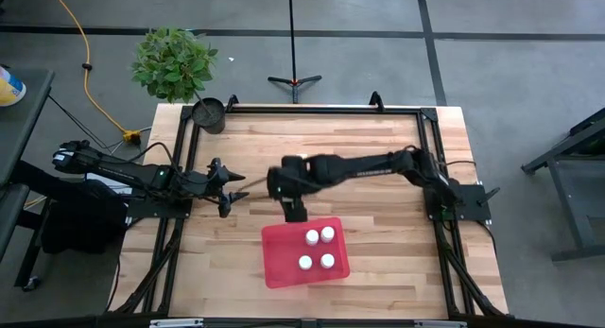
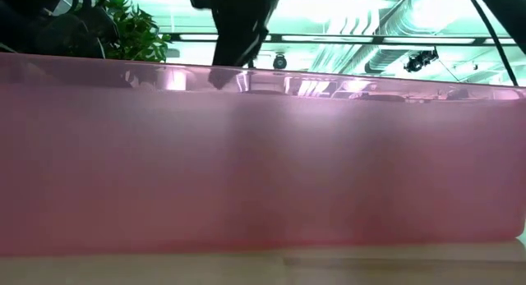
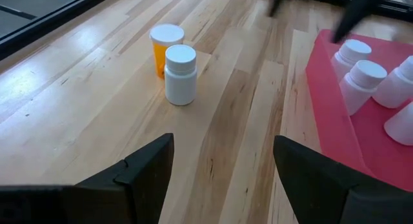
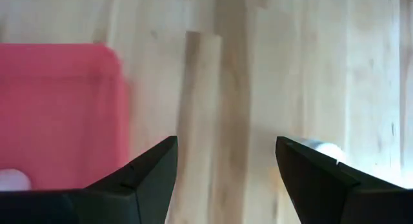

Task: Pick and place pill bottles into a basket
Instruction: Put the white pill bottle into the red bin

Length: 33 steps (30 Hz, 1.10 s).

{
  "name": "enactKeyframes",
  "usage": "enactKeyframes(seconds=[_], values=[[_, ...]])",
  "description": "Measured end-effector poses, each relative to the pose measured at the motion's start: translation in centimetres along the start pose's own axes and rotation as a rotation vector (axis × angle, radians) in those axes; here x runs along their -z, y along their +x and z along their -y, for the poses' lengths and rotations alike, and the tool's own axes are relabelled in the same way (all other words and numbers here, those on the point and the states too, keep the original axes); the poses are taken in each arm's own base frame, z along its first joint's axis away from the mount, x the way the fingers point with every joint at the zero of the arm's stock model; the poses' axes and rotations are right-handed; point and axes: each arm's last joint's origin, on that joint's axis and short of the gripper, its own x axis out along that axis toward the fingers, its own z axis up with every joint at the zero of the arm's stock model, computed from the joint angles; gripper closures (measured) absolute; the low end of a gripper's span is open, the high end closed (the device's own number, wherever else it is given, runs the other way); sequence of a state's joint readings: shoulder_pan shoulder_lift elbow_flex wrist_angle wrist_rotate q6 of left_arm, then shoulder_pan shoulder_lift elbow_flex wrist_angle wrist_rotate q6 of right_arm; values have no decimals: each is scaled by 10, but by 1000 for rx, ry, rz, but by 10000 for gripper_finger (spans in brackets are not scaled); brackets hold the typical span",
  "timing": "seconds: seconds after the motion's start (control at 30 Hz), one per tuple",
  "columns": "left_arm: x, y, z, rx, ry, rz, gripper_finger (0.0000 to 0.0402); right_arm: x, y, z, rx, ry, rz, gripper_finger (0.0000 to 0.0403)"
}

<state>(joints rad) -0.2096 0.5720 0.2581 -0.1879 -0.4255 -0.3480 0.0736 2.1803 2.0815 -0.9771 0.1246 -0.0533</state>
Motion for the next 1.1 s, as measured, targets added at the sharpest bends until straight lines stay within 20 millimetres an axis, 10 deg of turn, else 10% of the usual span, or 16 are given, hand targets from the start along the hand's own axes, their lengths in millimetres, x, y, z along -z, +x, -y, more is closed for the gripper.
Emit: enactKeyframes(seconds=[0.5,1.1], values=[[0,0,0,1,3,-1,103,18,7,101,-91,139,-23,151],[0,1,-1,-35,37,11,103,36,53,141,-152,210,-58,68]])
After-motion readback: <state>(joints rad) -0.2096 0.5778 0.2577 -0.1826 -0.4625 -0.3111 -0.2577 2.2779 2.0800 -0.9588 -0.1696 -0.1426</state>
